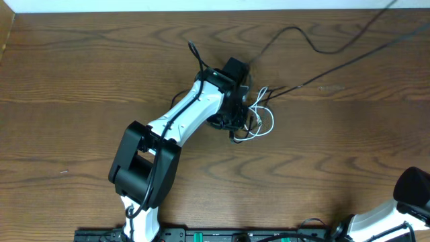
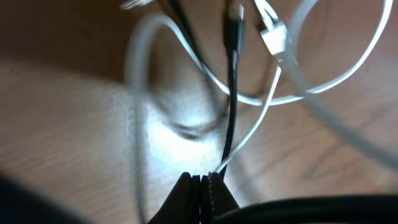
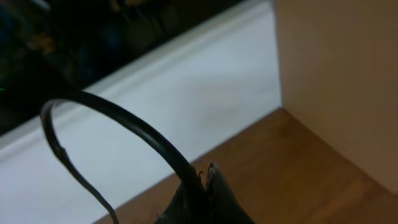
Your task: Untangle cables
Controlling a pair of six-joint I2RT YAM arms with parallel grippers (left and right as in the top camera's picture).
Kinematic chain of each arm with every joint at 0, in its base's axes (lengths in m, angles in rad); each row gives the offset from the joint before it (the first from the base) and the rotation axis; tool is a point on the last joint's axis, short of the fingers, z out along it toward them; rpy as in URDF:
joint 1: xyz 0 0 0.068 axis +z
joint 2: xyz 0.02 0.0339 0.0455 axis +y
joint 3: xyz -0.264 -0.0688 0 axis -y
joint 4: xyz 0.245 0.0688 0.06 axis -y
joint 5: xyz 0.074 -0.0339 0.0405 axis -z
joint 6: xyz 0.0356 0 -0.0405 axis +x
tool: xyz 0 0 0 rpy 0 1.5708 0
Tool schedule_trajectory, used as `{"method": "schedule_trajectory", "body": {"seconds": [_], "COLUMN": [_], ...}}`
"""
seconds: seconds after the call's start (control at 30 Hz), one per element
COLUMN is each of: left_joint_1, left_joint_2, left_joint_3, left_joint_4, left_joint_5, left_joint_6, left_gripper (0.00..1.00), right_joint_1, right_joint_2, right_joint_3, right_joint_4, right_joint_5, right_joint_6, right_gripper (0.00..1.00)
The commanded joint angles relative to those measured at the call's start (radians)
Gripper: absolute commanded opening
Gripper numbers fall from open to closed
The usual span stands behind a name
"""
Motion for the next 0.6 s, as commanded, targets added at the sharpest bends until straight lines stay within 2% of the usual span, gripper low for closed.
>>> {"method": "schedule_trajectory", "body": {"seconds": [0.0,0.17,0.27,0.3,0.5,0.57], "left_joint_1": [0.003,0.003,0.003,0.003,0.018,0.039], "left_joint_2": [0.016,0.016,0.014,0.011,-0.042,-0.069], "left_joint_3": [-0.001,-0.001,-0.001,-0.001,0.004,0.013], "left_joint_4": [-0.065,-0.170,-0.207,-0.215,-0.229,-0.225], "left_joint_5": [-0.044,-0.135,-0.173,-0.185,-0.283,-0.296], "left_joint_6": [0.094,0.114,0.116,0.116,0.109,0.092], "left_gripper": [0.08,0.07,0.24,0.26,0.27,0.21], "right_joint_1": [-0.044,-0.069,-0.068,-0.068,-0.068,-0.068], "right_joint_2": [-0.011,-0.011,-0.011,-0.011,-0.011,-0.011], "right_joint_3": [-0.045,-0.130,-0.166,-0.174,-0.190,-0.190], "right_joint_4": [0.014,0.037,0.050,0.051,0.053,0.051], "right_joint_5": [0.061,0.052,0.051,0.051,0.051,0.050], "right_joint_6": [0.009,0.009,0.009,0.009,-0.002,-0.002], "right_gripper": [0.01,0.01,0.01,0.01,0.01,0.01]}}
